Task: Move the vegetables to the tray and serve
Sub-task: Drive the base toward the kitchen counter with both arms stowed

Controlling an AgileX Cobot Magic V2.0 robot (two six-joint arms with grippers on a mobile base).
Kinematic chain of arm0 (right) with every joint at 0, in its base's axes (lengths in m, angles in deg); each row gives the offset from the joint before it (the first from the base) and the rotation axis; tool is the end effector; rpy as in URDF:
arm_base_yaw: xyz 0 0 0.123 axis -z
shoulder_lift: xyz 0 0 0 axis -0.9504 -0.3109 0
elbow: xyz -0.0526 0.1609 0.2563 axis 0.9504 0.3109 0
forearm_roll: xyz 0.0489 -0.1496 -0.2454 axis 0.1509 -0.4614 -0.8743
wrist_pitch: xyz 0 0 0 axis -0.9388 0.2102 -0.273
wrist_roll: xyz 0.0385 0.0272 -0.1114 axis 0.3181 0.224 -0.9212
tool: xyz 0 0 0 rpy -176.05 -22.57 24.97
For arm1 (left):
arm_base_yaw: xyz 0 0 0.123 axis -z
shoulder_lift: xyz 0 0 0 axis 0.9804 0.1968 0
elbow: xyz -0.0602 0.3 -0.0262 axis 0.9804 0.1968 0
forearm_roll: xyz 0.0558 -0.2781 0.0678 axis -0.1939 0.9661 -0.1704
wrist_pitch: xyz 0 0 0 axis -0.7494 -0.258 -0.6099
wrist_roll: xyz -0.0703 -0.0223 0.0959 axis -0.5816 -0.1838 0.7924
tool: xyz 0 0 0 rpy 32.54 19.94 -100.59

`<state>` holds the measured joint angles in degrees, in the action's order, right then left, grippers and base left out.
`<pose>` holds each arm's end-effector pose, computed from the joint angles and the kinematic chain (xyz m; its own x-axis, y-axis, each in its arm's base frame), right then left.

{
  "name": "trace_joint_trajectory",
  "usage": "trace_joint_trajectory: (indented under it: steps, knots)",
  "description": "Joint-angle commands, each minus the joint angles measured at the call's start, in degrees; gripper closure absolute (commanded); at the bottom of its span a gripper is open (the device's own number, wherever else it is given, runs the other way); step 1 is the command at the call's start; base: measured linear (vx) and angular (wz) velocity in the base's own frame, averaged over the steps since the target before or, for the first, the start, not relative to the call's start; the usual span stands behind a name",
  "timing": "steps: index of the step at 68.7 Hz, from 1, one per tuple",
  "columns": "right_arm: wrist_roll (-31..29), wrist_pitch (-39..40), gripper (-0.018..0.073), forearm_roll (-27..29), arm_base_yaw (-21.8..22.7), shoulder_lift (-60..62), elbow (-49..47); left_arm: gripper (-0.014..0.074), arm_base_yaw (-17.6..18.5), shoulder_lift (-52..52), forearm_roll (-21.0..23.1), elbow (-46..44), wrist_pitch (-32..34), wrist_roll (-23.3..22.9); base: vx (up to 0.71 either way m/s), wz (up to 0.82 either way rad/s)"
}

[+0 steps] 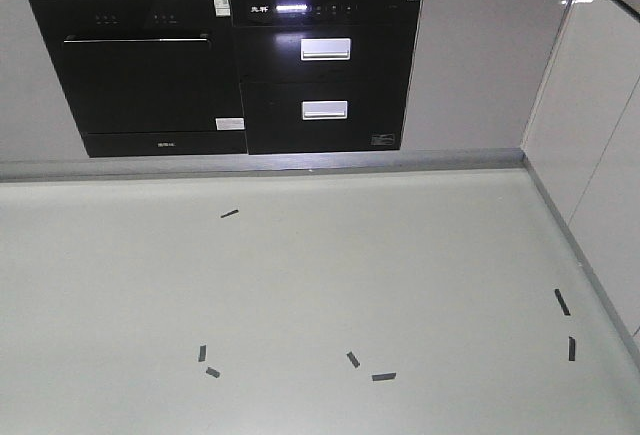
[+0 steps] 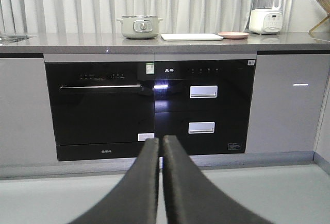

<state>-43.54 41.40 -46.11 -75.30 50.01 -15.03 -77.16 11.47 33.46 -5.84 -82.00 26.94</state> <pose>0.1042 0.0062 0.2056 0.0724 -0.0213 -0.9971 -0.0577 0.9980 -0.0255 0.1048 -0.0021 0.1991 0.0104 -0.0605 -0.9981 0.0215 0.9980 -0.0602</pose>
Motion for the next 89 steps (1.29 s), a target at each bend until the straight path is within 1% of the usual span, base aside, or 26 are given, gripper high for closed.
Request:
trace_joint_trajectory:
  steps: [1, 89]
  knots:
    - [-0.18, 4.26, 0.0562, -0.48, 0.21, -0.52, 0.87, 0.0602, 0.19, -0.83, 0.12, 1.45, 4.10, 0.00, 0.00, 0.00]
    - [-0.18, 4.26, 0.0562, -0.52, 0.21, -0.52, 0.87, 0.0602, 0.19, -0.83, 0.12, 1.45, 4.10, 0.00, 0.00, 0.00]
